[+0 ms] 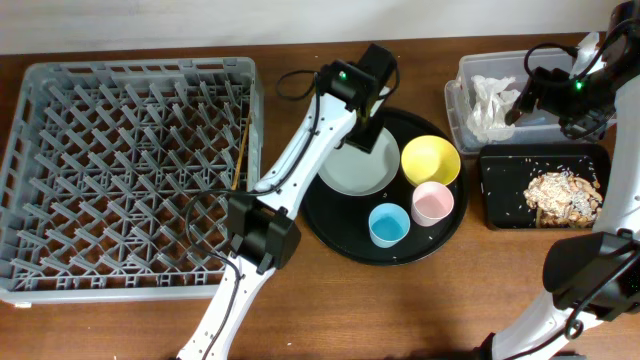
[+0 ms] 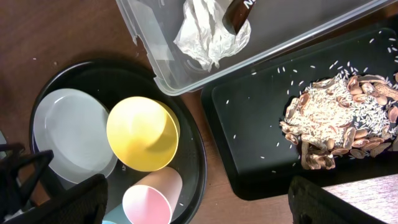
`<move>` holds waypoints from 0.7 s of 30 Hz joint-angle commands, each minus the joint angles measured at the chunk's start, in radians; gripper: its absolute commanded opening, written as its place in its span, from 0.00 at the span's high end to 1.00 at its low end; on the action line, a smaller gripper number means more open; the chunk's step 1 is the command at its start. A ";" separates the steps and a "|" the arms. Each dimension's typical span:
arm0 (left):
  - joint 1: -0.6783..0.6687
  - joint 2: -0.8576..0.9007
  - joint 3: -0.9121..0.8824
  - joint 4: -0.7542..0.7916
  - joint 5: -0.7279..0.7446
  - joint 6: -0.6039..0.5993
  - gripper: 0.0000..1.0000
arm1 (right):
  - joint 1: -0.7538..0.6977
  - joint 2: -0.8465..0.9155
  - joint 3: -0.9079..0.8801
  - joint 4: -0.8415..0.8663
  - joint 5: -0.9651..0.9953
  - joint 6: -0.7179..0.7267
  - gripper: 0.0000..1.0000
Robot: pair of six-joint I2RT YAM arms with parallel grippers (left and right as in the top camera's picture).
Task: Sort waste into correct bins and load items into the dishwasher rack
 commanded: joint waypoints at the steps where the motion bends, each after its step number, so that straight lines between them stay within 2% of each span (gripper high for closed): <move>1: -0.006 -0.002 0.056 -0.075 0.215 0.100 0.44 | 0.005 -0.004 0.019 0.000 -0.005 -0.010 0.07; 5: -0.031 -0.002 0.124 -0.216 0.231 0.128 0.44 | 0.005 -0.004 0.019 0.001 -0.005 -0.010 0.07; 10: -0.095 -0.006 0.134 -0.207 0.231 0.146 0.44 | 0.005 -0.004 0.019 0.000 -0.005 -0.010 0.07; 17: -0.106 -0.006 0.134 -0.200 0.228 0.155 0.44 | 0.006 -0.004 0.019 -0.042 -0.030 -0.010 0.07; 21: -0.051 -0.011 0.169 -0.211 0.228 0.061 0.44 | 0.082 -0.004 -0.029 -0.148 -0.057 -0.018 0.13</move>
